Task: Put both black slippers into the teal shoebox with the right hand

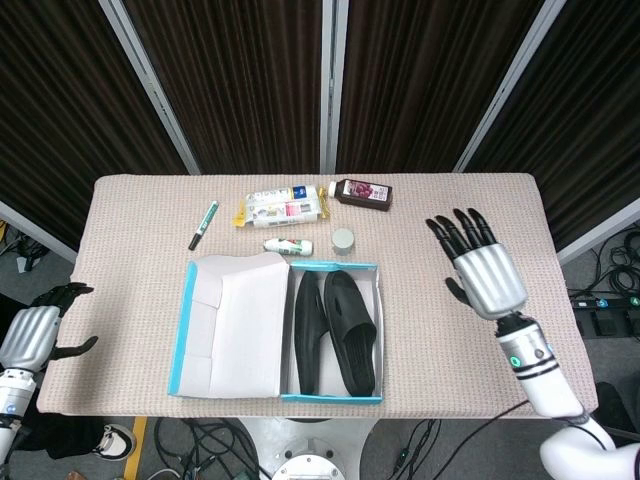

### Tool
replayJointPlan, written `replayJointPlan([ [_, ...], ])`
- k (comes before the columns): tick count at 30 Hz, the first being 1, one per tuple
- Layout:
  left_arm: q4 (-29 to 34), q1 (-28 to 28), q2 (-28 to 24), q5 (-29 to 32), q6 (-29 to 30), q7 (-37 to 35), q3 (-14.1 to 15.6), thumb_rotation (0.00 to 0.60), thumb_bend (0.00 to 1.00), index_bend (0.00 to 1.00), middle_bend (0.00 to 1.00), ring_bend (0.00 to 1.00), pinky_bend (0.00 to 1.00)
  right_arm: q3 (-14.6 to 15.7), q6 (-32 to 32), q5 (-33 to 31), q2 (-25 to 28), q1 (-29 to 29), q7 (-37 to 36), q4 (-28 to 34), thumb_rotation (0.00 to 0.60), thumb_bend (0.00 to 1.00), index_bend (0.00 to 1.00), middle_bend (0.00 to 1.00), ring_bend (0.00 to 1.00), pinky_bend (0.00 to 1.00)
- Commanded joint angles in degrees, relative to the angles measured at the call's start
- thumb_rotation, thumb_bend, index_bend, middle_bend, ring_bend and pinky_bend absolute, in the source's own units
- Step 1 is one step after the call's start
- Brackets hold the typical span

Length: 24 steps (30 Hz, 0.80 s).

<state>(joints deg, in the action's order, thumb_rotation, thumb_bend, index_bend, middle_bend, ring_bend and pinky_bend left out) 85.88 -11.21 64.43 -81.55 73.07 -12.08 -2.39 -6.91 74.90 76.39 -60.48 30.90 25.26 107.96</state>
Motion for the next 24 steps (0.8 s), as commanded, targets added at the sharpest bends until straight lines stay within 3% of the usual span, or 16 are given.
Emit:
replayJointPlan([
  [1, -0.2, 0.0, 0.4, -0.9, 1.3, 0.9, -0.3, 0.6, 0.2, 0.21, 0.18, 0.14, 0.21, 3.3, 4.3, -0.9, 3.3, -5.5, 4.6, 1.9, 0.6, 0.15, 0.0, 0.04, 0.0, 0.0],
  [11, 1.0, -0.8, 0.0, -3.4, 4.0, 6.0, -1.0, 0.6, 0.2, 0.21, 0.18, 0.14, 0.21, 8.1, 12.9, 3.4, 1.2, -16.0, -0.3, -5.5, 0.6, 0.14, 0.0, 0.03, 0.0, 0.0],
  [24, 0.5, -1.7, 0.7, -4.7, 5.8, 11.6, -1.6, 0.6, 0.2, 0.21, 0.18, 0.14, 0.21, 7.3, 11.6, 2.8, -0.3, -19.4, -3.7, -10.9, 0.6, 0.14, 0.0, 0.03, 0.0, 0.0],
])
